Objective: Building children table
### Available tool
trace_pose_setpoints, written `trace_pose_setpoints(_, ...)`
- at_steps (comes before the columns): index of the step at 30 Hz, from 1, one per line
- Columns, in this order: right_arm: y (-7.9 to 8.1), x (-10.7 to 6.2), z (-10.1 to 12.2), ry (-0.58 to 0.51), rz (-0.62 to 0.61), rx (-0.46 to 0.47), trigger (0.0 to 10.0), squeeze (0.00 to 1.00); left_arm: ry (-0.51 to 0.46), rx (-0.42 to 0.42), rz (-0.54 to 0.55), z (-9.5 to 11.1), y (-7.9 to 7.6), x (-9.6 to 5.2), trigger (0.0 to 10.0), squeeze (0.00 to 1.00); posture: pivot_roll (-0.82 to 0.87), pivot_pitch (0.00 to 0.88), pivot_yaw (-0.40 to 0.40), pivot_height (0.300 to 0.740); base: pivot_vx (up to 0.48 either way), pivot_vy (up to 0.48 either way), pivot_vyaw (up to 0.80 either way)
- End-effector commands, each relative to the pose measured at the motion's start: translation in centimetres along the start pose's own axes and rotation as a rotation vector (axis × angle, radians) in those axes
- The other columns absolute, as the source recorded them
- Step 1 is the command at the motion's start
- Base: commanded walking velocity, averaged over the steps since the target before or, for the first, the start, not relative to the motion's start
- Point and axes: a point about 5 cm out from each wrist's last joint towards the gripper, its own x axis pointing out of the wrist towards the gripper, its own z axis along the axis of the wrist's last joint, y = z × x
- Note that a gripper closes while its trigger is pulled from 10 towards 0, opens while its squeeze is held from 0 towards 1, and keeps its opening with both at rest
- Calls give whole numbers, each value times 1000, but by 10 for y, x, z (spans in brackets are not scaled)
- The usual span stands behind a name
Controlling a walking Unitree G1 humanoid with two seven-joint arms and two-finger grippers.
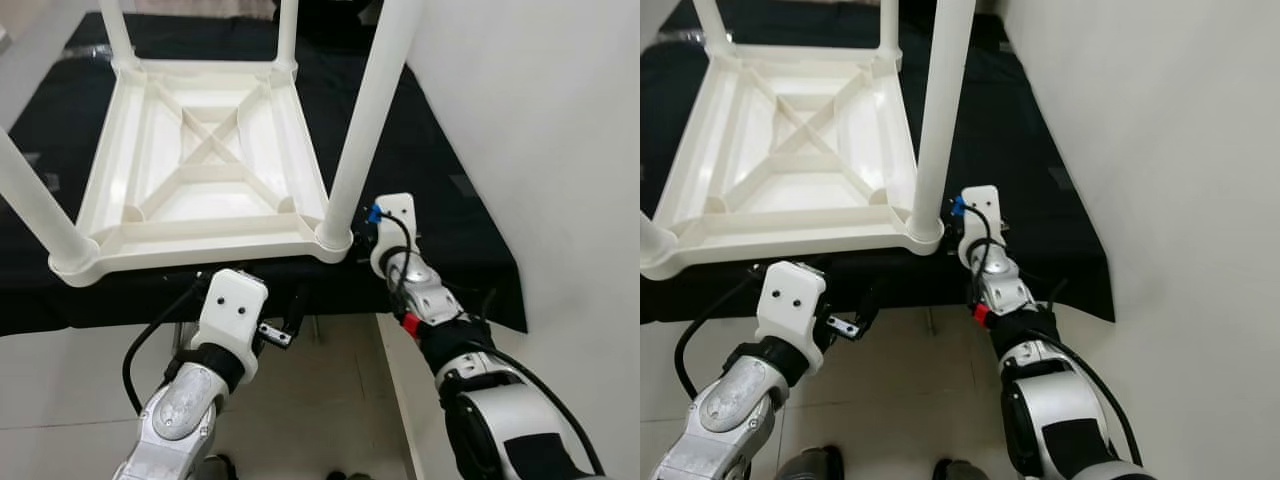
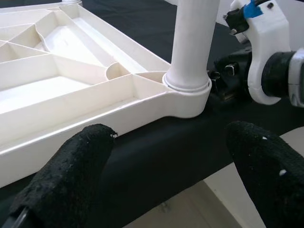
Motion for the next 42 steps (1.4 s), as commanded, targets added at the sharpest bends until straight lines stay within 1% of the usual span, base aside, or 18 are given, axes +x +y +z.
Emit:
trace_pose_setpoints(1, 39, -2, 14, -38, 157, 70, 10000, 0, -30, -25, 31, 7, 5, -1, 10000, 0, 96, 260, -154, 740, 0, 0, 0)
trace_pose_setpoints(2, 39, -2, 14, -38, 157, 70, 10000, 0, -30, -25, 31, 7, 5, -1, 10000, 0, 96, 260, -154, 740, 0, 0, 0)
trace_pose_setpoints(3, 55, -5, 22, -62, 220, 94, 10000, 0, -47, -23, 62, 10, 11, -1, 10000, 0, 94, 260, -157, 740, 0, 0, 0)
trace_pose_setpoints(4, 55, -5, 22, -62, 220, 94, 10000, 0, -47, -23, 62, 10, 11, -1, 10000, 0, 94, 260, -157, 740, 0, 0, 0)
trace_pose_setpoints(5, 78, -12, 31, -89, 299, 134, 10000, 0, -60, -6, 109, 12, 23, -2, 10000, 0, 90, 257, -167, 740, 0, 0, 0)
trace_pose_setpoints(6, 78, -12, 31, -89, 299, 134, 10000, 0, -60, -6, 109, 12, 23, -2, 10000, 0, 90, 257, -167, 740, 0, 0, 0)
trace_pose_setpoints(10, 123, -30, 42, -127, 445, 167, 10000, 0, -51, 43, 217, 12, 50, -5, 10000, 0, 93, 237, -184, 740, 0, 0, 0)
trace_pose_setpoints(15, 125, -31, 40, -133, 448, 149, 10000, 0, -43, 51, 230, 10, 54, -5, 10000, 0, 92, 217, -187, 740, 0, 0, 0)
trace_pose_setpoints(18, 116, -29, 37, -129, 417, 134, 10000, 0, -40, 40, 220, 8, 52, -4, 10000, 0, 93, 198, -184, 740, 0, 0, 0)
trace_pose_setpoints(19, 105, -27, 34, -123, 388, 139, 10000, 0, -33, 40, 210, 5, 48, -4, 10000, 0, 91, 178, -182, 740, 0, 0, 0)
trace_pose_setpoints(21, 105, -27, 34, -123, 388, 139, 10000, 0, -33, 40, 210, 5, 48, -4, 10000, 0, 91, 178, -182, 740, 0, 0, 0)
trace_pose_setpoints(23, 74, -27, 33, -150, 313, 116, 10000, 0, -8, 10, 172, -4, 36, -3, 10000, 0, 89, 135, -172, 740, 0, 0, 0)
trace_pose_setpoints(25, 64, -29, 32, -156, 292, 105, 10000, 0, 0, 4, 154, -7, 32, -3, 10000, 0, 89, 135, -172, 740, 0, 0, 0)
trace_pose_setpoints(26, 46, -34, 28, -174, 260, 77, 10000, 0, 28, -22, 128, -13, 24, -6, 10000, 0, 96, 94, -161, 740, 0, 0, 0)
trace_pose_setpoints(31, 15, -47, 10, -166, 196, 47, 10000, 0, 90, -48, 69, -30, 13, -10, 10000, 0, 101, 52, -144, 740, 0, 0, 0)
trace_pose_setpoints(34, 4, -53, 1, -153, 163, 40, 10000, 0, 109, -56, 52, -36, 11, -10, 10000, 0, 100, 41, -134, 740, 0, 0, 271)
trace_pose_setpoints(36, -13, -68, -21, -99, 94, 40, 10000, 0, 147, -66, 22, -48, 5, -11, 10000, 0, 98, 15, -123, 740, 0, 0, 800)
trace_pose_setpoints(42, -16, -90, -42, -45, 36, 86, 10000, 0, 195, -73, 17, -60, 6, -11, 10000, 0, 99, 0, -107, 740, 0, 0, 348)
